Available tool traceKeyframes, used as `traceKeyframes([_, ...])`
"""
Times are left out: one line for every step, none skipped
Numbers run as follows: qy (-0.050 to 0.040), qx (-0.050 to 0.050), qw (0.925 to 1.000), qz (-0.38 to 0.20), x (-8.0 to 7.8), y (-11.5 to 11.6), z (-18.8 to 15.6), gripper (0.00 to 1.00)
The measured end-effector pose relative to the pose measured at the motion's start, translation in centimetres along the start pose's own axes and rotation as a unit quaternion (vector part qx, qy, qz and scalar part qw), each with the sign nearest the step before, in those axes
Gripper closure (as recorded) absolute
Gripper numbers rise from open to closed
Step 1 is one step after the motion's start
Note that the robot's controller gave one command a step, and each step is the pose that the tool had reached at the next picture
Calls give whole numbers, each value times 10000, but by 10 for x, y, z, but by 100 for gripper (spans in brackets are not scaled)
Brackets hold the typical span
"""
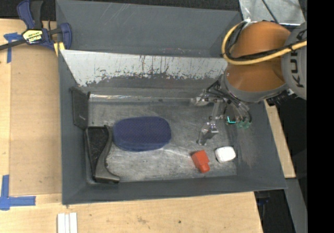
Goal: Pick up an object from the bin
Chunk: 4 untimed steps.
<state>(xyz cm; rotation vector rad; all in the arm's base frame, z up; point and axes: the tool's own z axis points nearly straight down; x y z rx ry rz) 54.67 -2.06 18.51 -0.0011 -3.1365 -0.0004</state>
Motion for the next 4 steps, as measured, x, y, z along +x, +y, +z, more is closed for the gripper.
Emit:
traceKeyframes([-129, 38, 9960, -888, 35, 113, 101, 0])
traceKeyframes([-233, 19, 9959, -873, 29, 113, 95, 100])
traceKeyframes([-83, 4, 9927, -1207, 24, 114, -13, 100])
traceKeyframes([-69, 17, 9651, -2617, -11, 93, -66, 100])
